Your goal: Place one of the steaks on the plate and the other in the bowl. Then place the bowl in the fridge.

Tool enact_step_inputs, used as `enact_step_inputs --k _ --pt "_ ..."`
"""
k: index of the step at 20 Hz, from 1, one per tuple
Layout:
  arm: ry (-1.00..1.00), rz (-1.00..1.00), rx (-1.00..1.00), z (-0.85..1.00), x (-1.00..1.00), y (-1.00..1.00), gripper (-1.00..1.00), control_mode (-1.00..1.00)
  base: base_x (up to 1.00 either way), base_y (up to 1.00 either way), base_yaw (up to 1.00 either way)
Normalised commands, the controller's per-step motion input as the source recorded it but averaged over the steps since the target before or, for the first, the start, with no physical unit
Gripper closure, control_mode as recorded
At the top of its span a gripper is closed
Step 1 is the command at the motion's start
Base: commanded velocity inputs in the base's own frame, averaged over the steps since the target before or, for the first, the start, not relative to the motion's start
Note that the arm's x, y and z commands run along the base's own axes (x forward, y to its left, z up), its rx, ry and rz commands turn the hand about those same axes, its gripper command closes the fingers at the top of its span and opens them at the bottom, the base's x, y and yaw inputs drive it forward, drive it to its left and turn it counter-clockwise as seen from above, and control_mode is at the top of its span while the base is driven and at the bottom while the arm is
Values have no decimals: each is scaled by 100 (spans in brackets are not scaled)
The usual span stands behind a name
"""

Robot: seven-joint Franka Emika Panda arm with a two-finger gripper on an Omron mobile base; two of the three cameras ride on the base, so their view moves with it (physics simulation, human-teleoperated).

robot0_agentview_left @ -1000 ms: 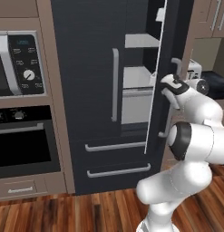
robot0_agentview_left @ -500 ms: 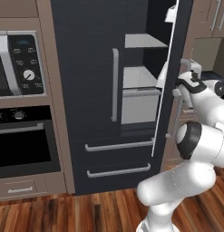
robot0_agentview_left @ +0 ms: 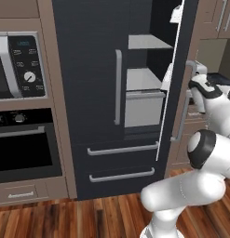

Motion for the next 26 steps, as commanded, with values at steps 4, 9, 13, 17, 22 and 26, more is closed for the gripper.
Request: enact_step_inputs --k 4,9,13,17,22,26 --pt "-21 -22 0 35 -93 -15 -100 -100 0 0 0" --pt "-1 -14 -1 64 -100 6 -100 -100 0 0 0" --pt "19 -2 -4 100 -100 26 -100 -100 0 0 0" --pt "32 -1 0 100 -99 1 -100 -100 0 0 0" --pt "43 0 0 100 -91 13 -100 -100 0 0 0" --pt "43 0 -3 71 -32 74 -100 -100 0 0 0"
